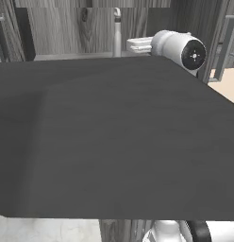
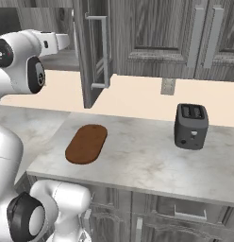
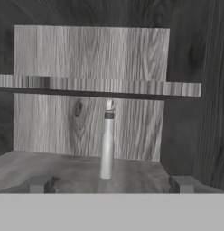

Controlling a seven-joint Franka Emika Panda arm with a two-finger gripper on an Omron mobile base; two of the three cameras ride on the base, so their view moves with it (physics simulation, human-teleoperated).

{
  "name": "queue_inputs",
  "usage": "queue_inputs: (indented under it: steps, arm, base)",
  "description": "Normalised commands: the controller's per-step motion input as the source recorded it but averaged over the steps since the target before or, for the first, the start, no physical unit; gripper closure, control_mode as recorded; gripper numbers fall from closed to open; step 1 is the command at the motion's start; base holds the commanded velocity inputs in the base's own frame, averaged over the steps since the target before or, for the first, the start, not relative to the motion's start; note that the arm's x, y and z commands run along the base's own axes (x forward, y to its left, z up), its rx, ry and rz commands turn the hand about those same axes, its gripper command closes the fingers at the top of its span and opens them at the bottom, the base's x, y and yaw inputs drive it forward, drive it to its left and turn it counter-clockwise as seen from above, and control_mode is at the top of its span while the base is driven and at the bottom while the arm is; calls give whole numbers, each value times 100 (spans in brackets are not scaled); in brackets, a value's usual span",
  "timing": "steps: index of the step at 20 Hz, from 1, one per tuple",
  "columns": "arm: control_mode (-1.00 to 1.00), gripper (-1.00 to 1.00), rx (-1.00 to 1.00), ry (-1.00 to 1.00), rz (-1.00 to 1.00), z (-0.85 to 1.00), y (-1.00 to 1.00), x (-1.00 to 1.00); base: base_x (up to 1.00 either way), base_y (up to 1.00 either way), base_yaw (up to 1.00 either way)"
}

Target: Grab the spray bottle from the cabinet, then place it next to the cutting board for sanitizing. Then grab the dish brush from the countertop next to the sink and place it next to the cutting board.

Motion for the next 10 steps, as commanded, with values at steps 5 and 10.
queue_inputs:
  steps: [5, 10]
  arm:
    - [-100, -100, 0, 0, 0, 0, 1, 14]
    - [-100, -100, 0, 2, 0, 0, 0, 25]
  base:
    - [0, 0, 0]
    - [0, 0, 0]
